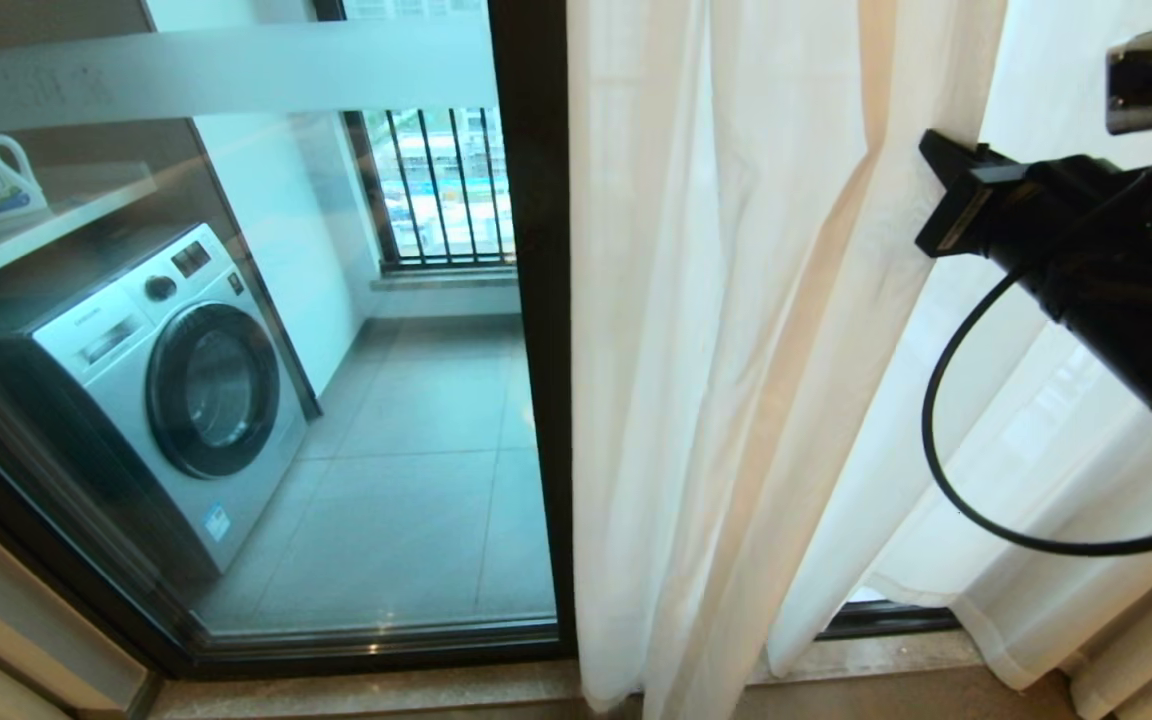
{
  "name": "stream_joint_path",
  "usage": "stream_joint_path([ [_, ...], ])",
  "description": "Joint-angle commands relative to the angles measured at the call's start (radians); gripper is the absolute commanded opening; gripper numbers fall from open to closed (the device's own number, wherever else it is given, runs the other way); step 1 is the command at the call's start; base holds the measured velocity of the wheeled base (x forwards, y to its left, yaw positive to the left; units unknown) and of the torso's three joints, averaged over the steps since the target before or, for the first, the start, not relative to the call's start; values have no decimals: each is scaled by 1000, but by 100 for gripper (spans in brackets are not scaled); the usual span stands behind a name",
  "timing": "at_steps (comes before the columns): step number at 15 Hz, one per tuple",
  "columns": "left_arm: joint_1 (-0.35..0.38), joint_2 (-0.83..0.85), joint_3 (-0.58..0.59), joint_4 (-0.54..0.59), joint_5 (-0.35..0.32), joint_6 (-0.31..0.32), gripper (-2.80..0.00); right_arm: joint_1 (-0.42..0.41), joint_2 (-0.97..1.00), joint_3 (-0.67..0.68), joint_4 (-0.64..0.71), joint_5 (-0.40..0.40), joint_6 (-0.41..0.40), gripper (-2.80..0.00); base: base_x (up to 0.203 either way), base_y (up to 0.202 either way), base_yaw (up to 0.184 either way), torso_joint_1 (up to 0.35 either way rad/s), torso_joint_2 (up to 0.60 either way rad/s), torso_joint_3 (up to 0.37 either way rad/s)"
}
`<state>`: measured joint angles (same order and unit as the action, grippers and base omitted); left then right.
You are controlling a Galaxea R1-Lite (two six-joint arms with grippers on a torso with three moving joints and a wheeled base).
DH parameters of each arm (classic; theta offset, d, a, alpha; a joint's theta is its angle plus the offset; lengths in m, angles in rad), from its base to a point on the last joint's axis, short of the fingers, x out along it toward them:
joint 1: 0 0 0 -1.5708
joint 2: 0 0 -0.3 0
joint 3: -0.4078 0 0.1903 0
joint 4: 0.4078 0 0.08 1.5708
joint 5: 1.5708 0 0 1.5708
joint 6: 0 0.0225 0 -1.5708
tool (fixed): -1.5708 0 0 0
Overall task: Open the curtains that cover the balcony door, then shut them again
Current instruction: Pull the inner curtains open on both sides
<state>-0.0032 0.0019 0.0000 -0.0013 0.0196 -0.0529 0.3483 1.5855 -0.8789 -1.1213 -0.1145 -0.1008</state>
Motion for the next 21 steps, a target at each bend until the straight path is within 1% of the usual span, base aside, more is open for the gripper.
stream_joint_path([
  [1,2,0,0,0,0,-1,-280,-5,-1,0,-6,-1,0,-280,0,-190,2,0,6,2],
  [21,2,0,0,0,0,-1,-280,-20,-1,-2,-8,-1,-2,-280,0,-189,1,3,4,2],
])
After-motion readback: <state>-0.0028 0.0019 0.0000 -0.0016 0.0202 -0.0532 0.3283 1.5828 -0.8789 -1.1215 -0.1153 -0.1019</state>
